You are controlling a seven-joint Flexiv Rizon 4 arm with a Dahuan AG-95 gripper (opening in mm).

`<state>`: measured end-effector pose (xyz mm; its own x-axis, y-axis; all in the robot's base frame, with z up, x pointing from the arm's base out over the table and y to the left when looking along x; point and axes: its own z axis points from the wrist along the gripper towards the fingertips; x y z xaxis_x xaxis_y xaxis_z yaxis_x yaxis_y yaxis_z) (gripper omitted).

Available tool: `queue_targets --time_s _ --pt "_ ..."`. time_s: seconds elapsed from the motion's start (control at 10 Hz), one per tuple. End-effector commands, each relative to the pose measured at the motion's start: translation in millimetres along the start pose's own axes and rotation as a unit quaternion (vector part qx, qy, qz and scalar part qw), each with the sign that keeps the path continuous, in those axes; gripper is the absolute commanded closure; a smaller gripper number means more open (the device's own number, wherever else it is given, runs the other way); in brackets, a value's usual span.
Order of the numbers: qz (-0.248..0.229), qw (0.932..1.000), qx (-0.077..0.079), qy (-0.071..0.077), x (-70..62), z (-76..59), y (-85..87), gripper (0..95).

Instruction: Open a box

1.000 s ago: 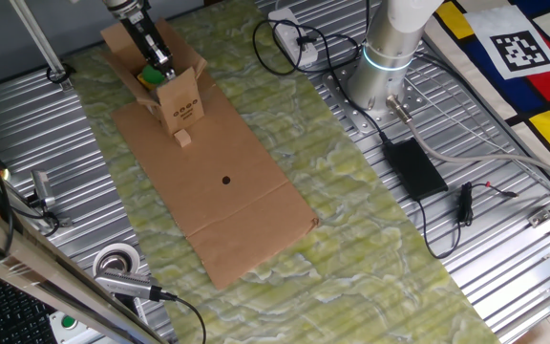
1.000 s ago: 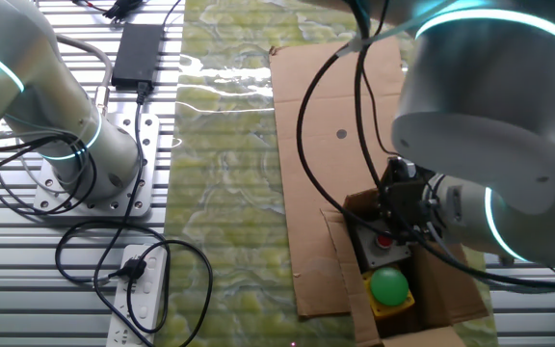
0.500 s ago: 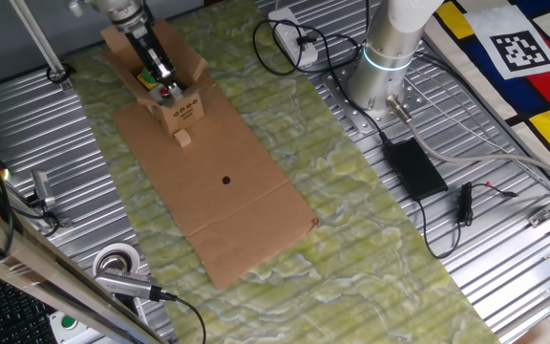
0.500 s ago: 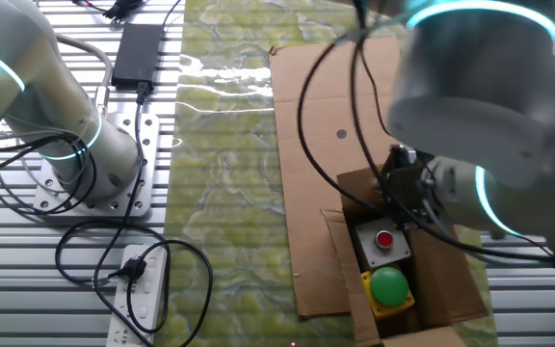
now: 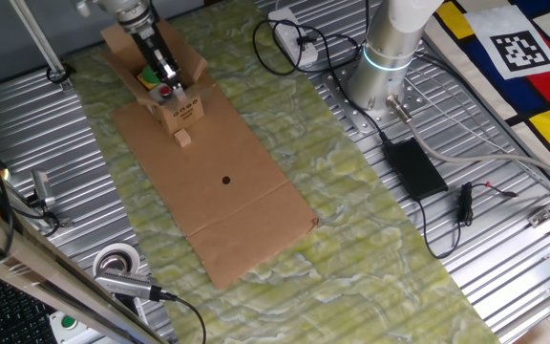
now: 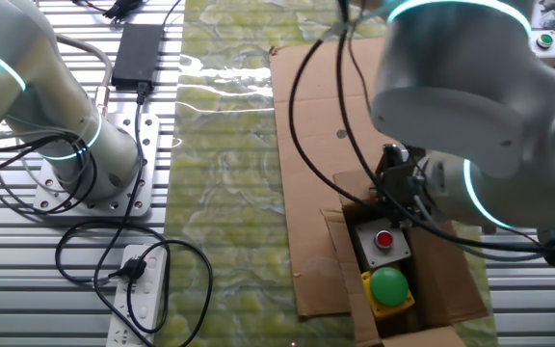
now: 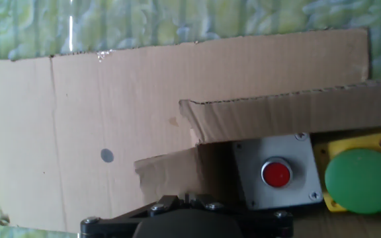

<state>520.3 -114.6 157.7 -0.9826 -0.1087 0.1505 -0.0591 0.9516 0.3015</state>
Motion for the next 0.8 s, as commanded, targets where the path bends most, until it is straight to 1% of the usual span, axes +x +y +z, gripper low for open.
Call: queue_targets --time_s 0.1,0.3,0.5,0.6,0.7,0.8 --pt "-0.003 1.0000 0.008 -0.004 4.5 3.8 -1.4 95.0" --pt "-0.010 0.9999 0.008 -0.005 6.2 5.3 -2.8 95.0" --pt "-0.030 0.9993 0.020 0.002 7.4 2.8 -4.0 95.0" --pt "-0.042 0.9987 0.027 0.008 9.4 -2.0 -5.9 95.0" --pt "-0.058 0.9973 0.038 0.022 14.0 -10.8 -9.8 95.0" --pt "-0.075 0.9953 0.054 0.032 18.0 -18.1 -15.2 95.0"
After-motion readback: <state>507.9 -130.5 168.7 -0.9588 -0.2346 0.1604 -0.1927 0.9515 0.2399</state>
